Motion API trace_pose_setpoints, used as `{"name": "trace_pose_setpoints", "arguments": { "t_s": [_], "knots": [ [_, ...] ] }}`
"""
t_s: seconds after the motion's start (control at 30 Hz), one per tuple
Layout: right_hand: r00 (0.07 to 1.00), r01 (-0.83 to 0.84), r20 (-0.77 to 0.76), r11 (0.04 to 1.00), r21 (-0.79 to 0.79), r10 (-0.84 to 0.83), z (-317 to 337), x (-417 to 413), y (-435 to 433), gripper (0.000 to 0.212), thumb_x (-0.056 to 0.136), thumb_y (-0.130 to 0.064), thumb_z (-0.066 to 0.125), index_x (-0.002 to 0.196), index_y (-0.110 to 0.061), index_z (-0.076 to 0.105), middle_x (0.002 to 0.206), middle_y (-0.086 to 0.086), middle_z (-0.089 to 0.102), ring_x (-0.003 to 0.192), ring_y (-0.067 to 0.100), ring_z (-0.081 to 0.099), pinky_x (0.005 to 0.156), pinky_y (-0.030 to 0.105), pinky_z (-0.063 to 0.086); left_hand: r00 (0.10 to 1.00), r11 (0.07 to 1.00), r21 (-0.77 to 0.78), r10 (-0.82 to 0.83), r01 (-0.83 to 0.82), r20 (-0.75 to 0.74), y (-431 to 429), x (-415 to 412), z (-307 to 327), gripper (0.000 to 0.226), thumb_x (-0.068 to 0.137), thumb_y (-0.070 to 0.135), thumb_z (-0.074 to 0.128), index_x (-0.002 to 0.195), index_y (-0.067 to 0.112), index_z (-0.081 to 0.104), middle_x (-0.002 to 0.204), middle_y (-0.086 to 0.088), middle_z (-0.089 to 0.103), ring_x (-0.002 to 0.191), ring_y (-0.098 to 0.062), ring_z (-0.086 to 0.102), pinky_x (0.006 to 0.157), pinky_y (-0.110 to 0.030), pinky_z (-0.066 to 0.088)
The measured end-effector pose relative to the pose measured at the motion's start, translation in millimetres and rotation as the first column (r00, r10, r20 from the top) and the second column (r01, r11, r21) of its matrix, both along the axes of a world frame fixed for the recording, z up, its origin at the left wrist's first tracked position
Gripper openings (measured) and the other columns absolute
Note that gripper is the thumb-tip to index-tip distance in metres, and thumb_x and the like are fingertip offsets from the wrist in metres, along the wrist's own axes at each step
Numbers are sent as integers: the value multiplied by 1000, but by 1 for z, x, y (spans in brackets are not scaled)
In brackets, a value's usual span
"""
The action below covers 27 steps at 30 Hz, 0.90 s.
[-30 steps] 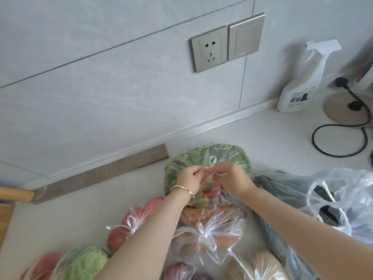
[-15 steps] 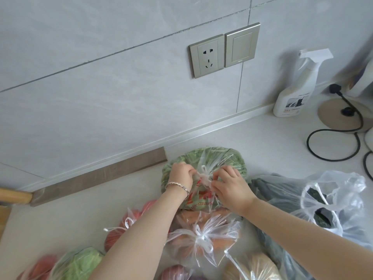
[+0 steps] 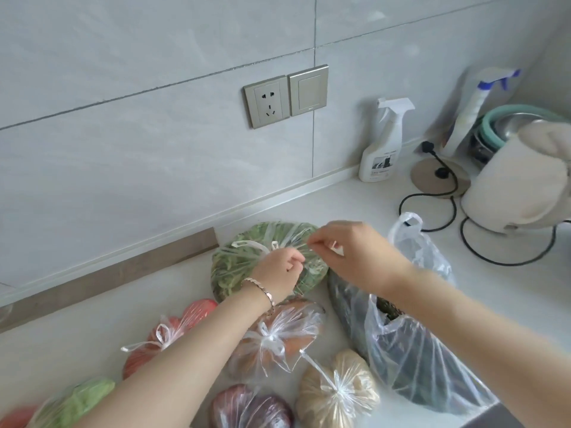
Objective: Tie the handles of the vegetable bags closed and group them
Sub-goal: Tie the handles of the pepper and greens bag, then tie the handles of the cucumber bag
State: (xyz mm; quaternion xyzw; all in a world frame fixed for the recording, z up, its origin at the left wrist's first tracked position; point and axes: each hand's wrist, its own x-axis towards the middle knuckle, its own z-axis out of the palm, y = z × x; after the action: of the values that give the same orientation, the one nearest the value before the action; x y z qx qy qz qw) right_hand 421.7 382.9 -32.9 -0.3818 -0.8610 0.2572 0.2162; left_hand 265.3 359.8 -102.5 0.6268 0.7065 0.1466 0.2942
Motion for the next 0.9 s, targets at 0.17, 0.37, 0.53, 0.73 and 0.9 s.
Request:
{"name": "trace_pose_setpoints", "arguments": {
  "t_s": [0.17,0.37,0.53,0.73,0.9],
  "knots": [
    [945,327,-62,929,172,-321,11,61,-21,10,82,-13,61,89,-15,67,59,-17,49,54,-1,45,58,31,46,953,981,46,-195,190,230,-10,61,14,59,85,24,56,137,18,30,143,2,36,131,-11,35,107,-25,30],
    [866,499,-299,686,529,-400,-42,109,-47,21,80,-14,55,97,-8,44,95,6,43,86,20,42,85,22,30,898,965,103,-261,240,353,-2,112,20,77,79,24,65,142,21,21,148,3,31,136,-14,29,112,-32,27],
    [926,364,-28,870,332,-376,-60,131,-32,28,78,-37,49,90,-12,53,83,4,56,79,22,51,78,37,46,944,924,323,-273,203,186,4,140,23,29,85,17,60,114,13,58,121,-6,58,116,-17,51,103,-32,37],
    [833,270,537,946,-181,-135,-83,129,-3,27,87,-39,48,101,-16,53,98,4,59,95,23,53,91,38,45,903,933,254,135,-254,407,24,154,51,27,89,27,47,73,11,61,61,-6,60,42,2,48,48,-13,39],
    [987,163,92,812,-561,-134,-58,150,9,37,97,-24,30,69,-15,52,74,2,58,67,16,48,66,29,39,766,879,200,243,-434,595,27,155,74,34,86,10,50,51,11,51,37,5,47,37,-10,43,48,-25,44]
  ]
}}
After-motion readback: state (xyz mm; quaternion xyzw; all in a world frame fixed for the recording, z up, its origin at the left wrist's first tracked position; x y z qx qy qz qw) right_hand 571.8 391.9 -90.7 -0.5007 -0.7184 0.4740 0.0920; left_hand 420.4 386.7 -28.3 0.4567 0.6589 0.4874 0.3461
